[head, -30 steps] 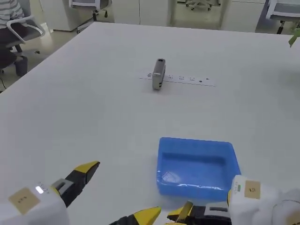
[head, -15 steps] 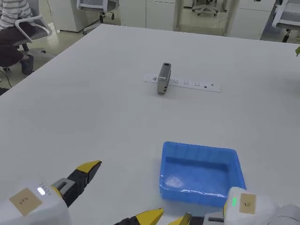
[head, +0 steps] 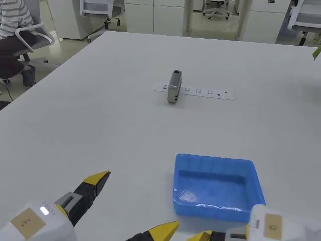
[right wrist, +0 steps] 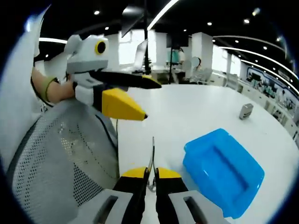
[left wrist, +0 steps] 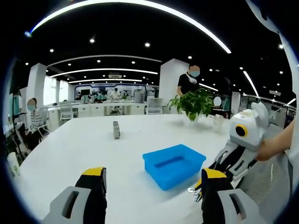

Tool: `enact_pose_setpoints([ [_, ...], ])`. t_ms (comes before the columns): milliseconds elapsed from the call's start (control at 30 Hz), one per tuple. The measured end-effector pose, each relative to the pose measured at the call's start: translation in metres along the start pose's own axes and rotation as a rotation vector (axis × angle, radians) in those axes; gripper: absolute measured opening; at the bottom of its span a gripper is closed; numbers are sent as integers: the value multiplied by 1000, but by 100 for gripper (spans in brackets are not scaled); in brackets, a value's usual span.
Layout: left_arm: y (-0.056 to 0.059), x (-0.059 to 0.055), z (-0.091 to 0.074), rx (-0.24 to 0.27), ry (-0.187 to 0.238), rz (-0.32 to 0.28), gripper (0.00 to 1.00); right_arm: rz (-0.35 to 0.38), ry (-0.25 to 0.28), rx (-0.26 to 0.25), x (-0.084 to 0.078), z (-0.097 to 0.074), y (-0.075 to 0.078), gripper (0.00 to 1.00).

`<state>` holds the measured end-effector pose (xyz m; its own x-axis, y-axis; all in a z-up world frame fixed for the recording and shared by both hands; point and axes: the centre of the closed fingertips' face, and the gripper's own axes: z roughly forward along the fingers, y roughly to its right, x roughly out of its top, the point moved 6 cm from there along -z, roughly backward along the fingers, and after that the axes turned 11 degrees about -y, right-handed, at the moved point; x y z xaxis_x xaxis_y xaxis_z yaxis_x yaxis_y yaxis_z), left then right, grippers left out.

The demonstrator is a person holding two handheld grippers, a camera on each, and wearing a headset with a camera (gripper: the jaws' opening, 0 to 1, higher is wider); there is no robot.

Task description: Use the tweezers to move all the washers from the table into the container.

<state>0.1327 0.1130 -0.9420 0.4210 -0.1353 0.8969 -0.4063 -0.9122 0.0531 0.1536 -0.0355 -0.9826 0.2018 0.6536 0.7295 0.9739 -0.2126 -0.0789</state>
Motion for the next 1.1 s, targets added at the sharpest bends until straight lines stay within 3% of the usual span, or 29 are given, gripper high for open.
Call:
enact_pose_setpoints([
  [100,0,2,-1,3,20,2,85,64,60,-9,9,-24,15,3],
  [200,-2,1,-1,3,19,-11,85,84,80,-29,14,-41,27,3],
  [367,-2,1,-1,6,11,-6,85,139,103,-107,17,-56,55,3],
  [433,-1,0,0,-1,7,-8,85,165,88,-138,15,-58,68,3],
  [567,0,-1,0,-4,-3,2,84,216,65,-163,8,-56,90,3],
  [933,-3,-5,1,20,-38,2,83,324,-21,-204,-15,-41,127,3],
  [1033,-3,-6,1,18,-41,2,83,325,-19,-208,-17,-36,132,3],
  [1100,-3,-6,1,16,-45,5,83,286,-38,-215,-19,-32,135,3],
])
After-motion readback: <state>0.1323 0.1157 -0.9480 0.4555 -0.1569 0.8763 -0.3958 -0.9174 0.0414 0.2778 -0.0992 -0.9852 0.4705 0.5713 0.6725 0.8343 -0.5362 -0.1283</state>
